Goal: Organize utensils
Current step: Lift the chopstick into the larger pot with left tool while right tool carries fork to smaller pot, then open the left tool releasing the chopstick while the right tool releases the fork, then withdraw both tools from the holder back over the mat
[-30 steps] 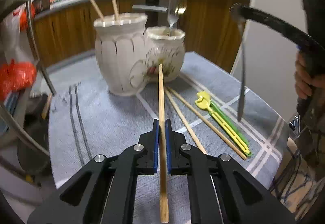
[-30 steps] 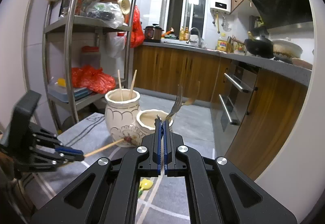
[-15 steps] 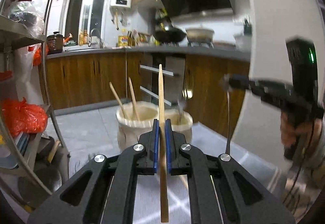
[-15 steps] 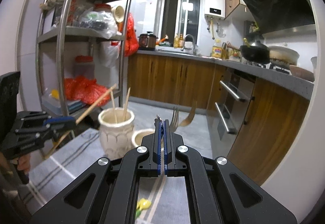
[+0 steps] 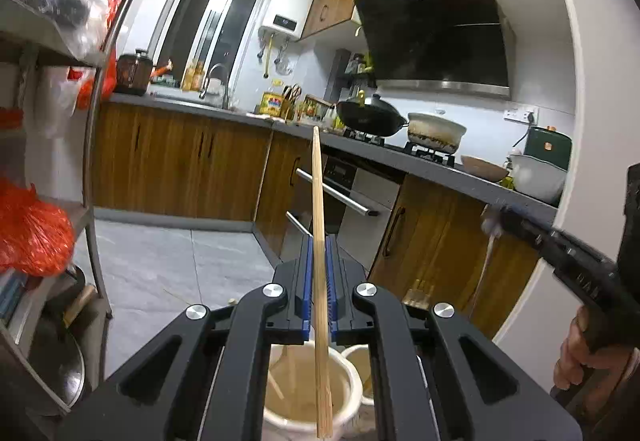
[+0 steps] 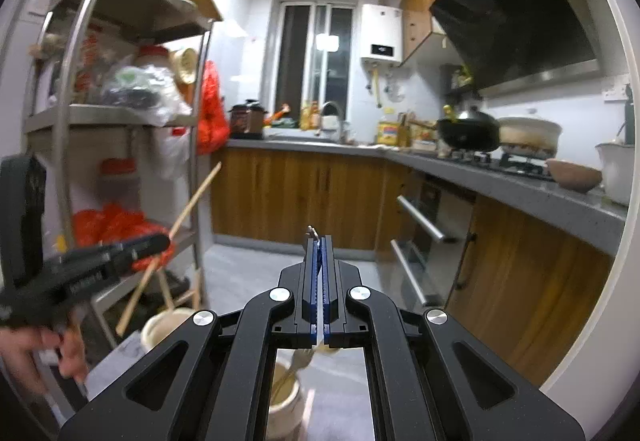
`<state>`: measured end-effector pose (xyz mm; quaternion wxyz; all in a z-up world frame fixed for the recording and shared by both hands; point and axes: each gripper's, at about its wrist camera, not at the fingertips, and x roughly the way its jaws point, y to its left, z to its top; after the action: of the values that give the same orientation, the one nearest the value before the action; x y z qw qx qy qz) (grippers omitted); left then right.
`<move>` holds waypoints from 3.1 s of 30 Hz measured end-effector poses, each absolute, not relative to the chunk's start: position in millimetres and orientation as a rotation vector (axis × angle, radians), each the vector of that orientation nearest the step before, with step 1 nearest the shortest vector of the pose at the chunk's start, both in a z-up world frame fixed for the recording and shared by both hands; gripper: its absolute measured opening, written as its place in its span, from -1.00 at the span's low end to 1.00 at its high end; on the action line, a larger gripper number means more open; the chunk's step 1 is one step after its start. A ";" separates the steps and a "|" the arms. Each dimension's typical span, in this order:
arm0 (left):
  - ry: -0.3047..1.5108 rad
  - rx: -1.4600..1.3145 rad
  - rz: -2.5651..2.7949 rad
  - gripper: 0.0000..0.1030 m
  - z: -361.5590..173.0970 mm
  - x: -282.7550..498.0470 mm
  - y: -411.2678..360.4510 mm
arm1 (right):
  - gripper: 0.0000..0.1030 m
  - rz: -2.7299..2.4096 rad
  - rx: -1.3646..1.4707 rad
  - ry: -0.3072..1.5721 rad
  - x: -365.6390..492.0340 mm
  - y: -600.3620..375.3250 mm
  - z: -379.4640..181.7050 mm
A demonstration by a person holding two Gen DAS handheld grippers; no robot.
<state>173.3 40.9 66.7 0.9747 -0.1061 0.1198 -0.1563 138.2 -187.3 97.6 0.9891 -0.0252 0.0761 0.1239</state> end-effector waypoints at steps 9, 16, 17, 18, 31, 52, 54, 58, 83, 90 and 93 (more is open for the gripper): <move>0.227 -0.115 -0.237 -0.89 41.7 182.9 21.3 | -0.95 0.184 -0.142 0.140 151.5 -170.4 69.0; 0.167 -0.012 -0.217 -0.89 36.3 165.5 6.5 | -0.95 0.207 -0.223 0.135 145.8 -153.5 46.8; 0.155 0.012 -0.215 -0.89 36.5 162.9 3.7 | -0.95 0.209 -0.228 0.141 147.4 -152.2 44.5; 0.152 0.021 -0.216 -0.89 36.3 161.5 2.0 | -0.95 0.212 -0.228 0.150 148.2 -150.9 41.7; 0.174 0.068 -0.181 -0.89 13.8 153.6 4.5 | -0.95 0.237 -0.217 0.223 153.1 -150.2 17.3; 0.244 0.040 -0.181 -0.82 9.0 138.5 17.5 | -0.32 0.318 -0.131 0.247 143.2 -160.1 20.3; 0.245 0.042 -0.179 -0.72 10.8 133.2 19.5 | -0.23 0.323 -0.104 0.248 139.9 -164.7 23.0; 0.261 0.029 -0.175 -0.65 14.6 121.8 25.3 | 0.08 0.318 -0.047 0.248 132.1 -177.2 28.5; 0.336 -0.024 -0.135 0.89 32.6 53.7 43.5 | 0.90 0.300 0.045 0.293 65.6 -215.2 22.6; 0.380 0.007 -0.158 0.89 22.8 44.0 32.1 | 0.90 0.302 0.046 0.343 62.9 -212.8 8.4; 0.396 0.033 -0.165 0.89 17.5 40.4 28.3 | 0.90 0.304 0.041 0.353 61.1 -211.4 4.8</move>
<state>40.4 28.3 17.5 0.9770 0.0164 0.1963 -0.0816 61.1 -211.4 4.8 0.9728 0.0204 0.1748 0.1508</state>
